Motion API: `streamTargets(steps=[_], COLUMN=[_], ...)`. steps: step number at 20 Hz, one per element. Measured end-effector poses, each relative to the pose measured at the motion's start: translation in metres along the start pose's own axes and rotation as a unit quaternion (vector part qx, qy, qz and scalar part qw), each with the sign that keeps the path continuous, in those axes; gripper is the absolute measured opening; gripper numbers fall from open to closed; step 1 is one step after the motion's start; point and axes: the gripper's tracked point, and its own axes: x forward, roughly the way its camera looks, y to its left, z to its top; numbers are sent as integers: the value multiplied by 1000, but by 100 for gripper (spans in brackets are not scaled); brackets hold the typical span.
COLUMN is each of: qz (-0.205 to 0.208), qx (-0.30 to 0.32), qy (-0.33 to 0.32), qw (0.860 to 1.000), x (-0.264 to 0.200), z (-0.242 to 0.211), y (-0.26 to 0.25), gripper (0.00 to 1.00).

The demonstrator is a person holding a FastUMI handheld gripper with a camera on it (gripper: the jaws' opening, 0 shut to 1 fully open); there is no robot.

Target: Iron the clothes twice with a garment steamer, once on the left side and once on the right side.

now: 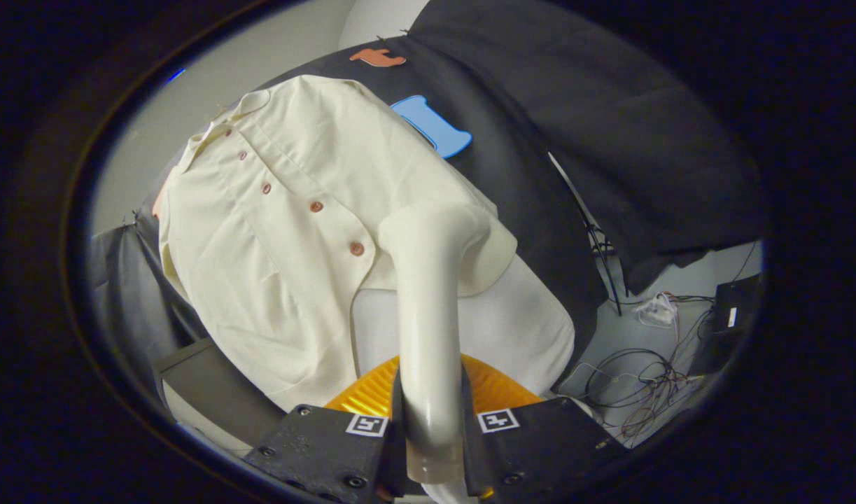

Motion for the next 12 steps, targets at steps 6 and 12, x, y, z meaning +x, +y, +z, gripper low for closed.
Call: streamTargets(steps=[6,12], qz=[-8,18], qx=[16,31], qy=[32,47], qw=[999,998], x=[-22,-60], z=[-35,-60], y=[9,49], gripper=[32,32])
